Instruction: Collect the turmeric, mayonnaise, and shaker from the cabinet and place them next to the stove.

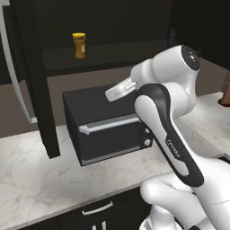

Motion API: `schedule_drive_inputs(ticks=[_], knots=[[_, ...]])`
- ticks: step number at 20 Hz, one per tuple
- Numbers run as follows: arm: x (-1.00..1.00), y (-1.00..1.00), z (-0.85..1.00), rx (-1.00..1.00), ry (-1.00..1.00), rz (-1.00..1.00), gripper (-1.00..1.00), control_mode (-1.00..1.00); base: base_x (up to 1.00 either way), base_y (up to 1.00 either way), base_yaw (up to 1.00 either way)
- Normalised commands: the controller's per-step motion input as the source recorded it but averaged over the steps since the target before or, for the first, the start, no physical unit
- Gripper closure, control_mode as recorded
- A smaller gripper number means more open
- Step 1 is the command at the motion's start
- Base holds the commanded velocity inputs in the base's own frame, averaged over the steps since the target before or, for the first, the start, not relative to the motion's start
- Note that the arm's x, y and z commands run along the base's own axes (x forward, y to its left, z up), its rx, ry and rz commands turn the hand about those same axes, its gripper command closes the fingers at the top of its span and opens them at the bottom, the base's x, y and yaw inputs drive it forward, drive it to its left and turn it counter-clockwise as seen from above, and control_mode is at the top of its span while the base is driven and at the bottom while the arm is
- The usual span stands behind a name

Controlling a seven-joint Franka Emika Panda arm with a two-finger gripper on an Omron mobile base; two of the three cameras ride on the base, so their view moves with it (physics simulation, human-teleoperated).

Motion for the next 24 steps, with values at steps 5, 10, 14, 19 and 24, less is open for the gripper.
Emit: schedule_drive_inputs(ticks=[5, 10, 14, 19, 24], knots=[[0.0, 0.0, 0.41, 0.11, -0.13, -0.09, -1.0, -1.0, 0.0, 0.0, 0.0], [0.07, 0.0, 0.45, 0.1, -0.19, -0.06, -1.0, -1.0, 0.0, 0.0, 0.0], [0.22, 0.0, 0.4, 0.08, -0.19, -0.04, -1.0, -1.0, 0.0, 0.0, 0.0], [0.22, 0.0, 0.17, 0.01, -0.07, 0.0, -1.0, -1.0, 0.0, 0.0, 0.0], [0.37, 0.0, 0.0, 0.0, 0.0, 0.0, -1.0, -1.0, 0.0, 0.0, 0.0]])
